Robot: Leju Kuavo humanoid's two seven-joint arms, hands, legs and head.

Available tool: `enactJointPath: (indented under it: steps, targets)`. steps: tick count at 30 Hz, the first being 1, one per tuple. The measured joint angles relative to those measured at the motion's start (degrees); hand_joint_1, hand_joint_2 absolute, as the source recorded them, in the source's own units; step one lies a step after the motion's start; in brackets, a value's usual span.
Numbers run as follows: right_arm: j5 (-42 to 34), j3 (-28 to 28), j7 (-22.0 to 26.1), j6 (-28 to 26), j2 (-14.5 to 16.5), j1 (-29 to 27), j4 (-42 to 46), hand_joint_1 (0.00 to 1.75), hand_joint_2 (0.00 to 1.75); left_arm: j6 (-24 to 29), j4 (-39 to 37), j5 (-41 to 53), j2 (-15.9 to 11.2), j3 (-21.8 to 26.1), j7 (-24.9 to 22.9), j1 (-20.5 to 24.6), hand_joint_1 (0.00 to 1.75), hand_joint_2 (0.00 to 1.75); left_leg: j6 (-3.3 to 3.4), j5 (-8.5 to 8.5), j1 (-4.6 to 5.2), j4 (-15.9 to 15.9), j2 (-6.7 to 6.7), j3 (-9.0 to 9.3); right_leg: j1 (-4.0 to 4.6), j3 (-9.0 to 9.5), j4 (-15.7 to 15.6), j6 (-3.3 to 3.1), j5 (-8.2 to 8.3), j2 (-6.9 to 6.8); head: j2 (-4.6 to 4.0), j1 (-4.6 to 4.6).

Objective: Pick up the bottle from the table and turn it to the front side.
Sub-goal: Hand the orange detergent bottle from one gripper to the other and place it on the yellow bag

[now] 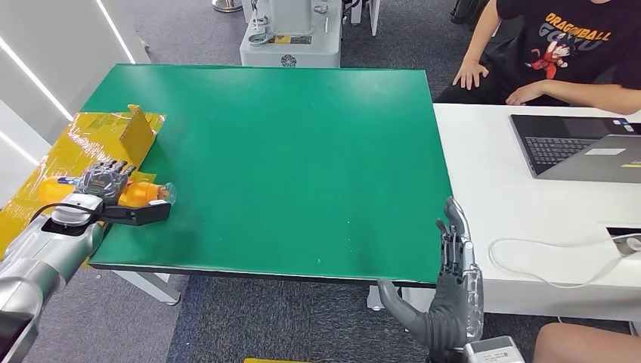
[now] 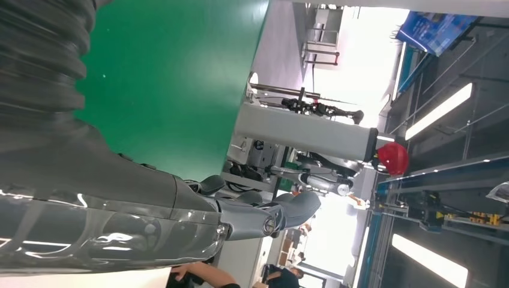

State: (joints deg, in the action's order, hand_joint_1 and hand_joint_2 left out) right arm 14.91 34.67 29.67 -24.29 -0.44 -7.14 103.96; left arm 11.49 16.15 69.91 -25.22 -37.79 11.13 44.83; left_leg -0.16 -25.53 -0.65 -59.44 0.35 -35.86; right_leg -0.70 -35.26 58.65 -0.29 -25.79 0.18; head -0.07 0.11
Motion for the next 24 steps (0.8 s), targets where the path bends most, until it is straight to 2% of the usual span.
enactJointPath:
  steps: [3,7,12,16,21,24]
  targets:
    - [-0.3,0.0,0.1,0.0,0.0,0.2,-0.3,0.00,1.75,3.9,0.0,-1.1,0.2,1.5,1.7,-0.2,0.00,1.75,0.00,0.00,0.00,0.0,0.00,0.00,0.00,0.00,0.0,0.00,0.00,0.00,0.00,0.00]
    - [-1.2,0.0,0.4,-0.1,0.0,0.6,-0.7,0.00,1.75,11.8,0.7,-4.1,0.7,5.0,7.7,-0.8,0.00,1.75,0.00,0.00,0.00,0.0,0.00,0.01,0.00,0.00,0.0,0.00,0.00,0.00,0.00,0.00]
    - [-2.3,0.0,1.2,-1.3,0.0,1.0,-1.2,0.00,1.75,14.8,3.1,-8.3,1.7,9.7,15.4,-0.9,0.00,1.75,0.00,0.00,0.00,0.0,-0.01,0.01,0.00,0.00,0.0,0.00,0.00,-0.01,0.00,0.00]
    - [-3.2,0.0,2.0,-1.9,0.0,1.0,-1.4,0.00,1.75,12.7,5.3,-12.0,2.4,12.5,19.6,-0.9,0.00,1.75,0.00,0.00,0.00,0.0,0.01,0.01,0.00,0.00,0.0,0.00,0.01,0.00,0.00,0.00]
    - [-4.9,0.0,4.4,-3.9,0.0,1.0,-1.8,0.00,1.75,4.8,9.7,-22.7,3.1,16.5,26.1,-1.1,0.00,1.75,0.00,0.00,0.00,0.0,-0.01,0.02,0.00,0.00,0.0,0.00,0.01,-0.01,0.00,0.00]
    - [-5.5,0.0,5.4,-4.8,0.0,0.8,-1.8,0.00,1.75,0.6,13.5,-28.3,3.7,18.3,27.9,-1.7,0.00,1.75,0.00,0.00,0.00,0.0,0.00,0.02,0.00,0.00,0.0,0.00,0.01,-0.01,0.00,0.01]
